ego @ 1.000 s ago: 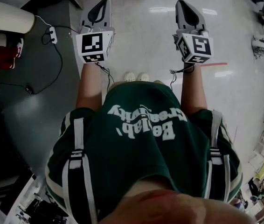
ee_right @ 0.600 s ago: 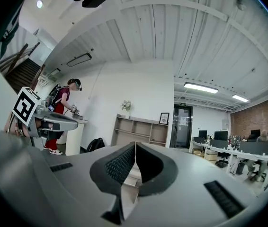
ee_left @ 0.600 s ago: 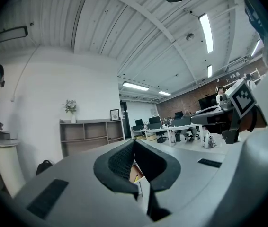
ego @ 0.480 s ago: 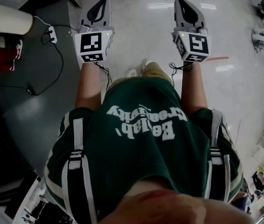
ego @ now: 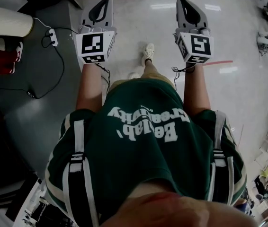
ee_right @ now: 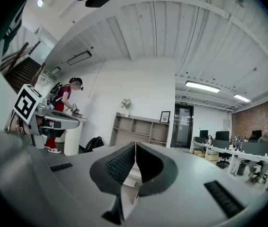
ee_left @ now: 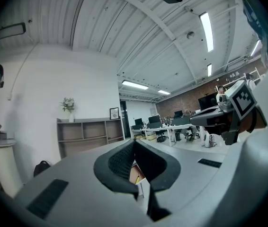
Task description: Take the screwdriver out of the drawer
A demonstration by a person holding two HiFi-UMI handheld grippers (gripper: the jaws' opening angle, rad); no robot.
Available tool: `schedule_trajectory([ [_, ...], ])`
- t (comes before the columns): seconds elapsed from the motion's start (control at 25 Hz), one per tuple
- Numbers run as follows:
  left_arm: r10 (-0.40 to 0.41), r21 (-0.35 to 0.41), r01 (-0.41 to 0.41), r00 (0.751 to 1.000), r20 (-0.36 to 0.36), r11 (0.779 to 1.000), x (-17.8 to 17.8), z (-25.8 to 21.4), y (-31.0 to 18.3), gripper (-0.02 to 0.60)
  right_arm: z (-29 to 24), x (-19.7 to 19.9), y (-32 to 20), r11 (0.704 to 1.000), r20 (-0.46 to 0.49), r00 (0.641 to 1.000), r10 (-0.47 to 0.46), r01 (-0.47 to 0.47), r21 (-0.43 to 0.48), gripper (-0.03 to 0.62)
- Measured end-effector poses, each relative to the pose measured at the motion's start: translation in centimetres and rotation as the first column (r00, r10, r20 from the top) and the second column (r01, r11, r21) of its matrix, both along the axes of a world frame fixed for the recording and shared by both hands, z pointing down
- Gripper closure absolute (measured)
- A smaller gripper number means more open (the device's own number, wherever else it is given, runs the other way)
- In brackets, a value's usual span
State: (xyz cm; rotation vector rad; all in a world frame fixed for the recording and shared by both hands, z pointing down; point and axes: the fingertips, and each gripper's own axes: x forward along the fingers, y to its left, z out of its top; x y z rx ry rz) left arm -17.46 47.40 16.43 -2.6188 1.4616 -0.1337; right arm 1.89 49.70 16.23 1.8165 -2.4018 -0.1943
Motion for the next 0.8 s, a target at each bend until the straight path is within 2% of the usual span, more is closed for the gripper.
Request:
schedule_trajectory([
  [0.32, -0.018, -0.004, 0.018, 1.0, 0.004, 1.0, 3.1, -0.2, -7.8, 0.563, -0.2, 2.9, -8.7, 1.0, 0.014, 0.999, -0.029, 0.029, 0.0, 0.559],
  [0.8, -0.036, 0.008, 0.036, 0.999, -0.003, 0.999, 10.4, -0.5, -21.9, 0.563, -0.4, 8.4, -23.6, 0.994, 0.01, 0.994, -0.106, 0.106, -0.005, 0.559],
])
